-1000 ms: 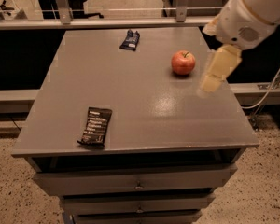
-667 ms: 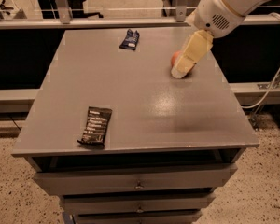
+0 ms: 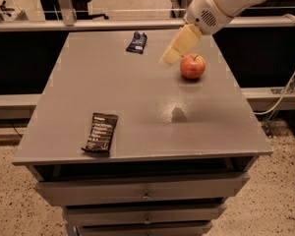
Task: Move rxbar blueberry near rxbar chocolate
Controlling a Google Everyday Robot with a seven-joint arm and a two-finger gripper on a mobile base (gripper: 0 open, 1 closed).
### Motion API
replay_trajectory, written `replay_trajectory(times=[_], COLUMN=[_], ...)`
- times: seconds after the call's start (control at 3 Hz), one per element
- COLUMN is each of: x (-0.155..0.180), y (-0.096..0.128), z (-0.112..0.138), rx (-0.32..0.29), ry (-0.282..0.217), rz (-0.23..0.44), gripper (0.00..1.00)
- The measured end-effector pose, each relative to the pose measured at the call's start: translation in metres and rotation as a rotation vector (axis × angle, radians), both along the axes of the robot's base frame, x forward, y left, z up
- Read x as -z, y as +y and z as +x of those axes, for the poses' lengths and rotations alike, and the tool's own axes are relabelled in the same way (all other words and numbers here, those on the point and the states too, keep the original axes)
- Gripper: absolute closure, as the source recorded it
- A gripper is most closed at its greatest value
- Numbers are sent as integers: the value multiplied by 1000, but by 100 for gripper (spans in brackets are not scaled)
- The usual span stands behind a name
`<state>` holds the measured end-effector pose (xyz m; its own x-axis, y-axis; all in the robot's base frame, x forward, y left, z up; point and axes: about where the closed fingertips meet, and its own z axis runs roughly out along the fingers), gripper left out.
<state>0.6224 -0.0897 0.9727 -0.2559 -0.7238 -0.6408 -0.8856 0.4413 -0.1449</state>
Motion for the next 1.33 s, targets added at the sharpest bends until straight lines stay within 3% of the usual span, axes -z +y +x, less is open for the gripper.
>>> replay_trajectory(times=[0.33,1.0,1.33], x=[9,43,51], y=[16,76,99], z=[14,96,131], rx=[4,80,139], ry=[-16,-68,-113], rz=[45,221,232], gripper=[0,0,0])
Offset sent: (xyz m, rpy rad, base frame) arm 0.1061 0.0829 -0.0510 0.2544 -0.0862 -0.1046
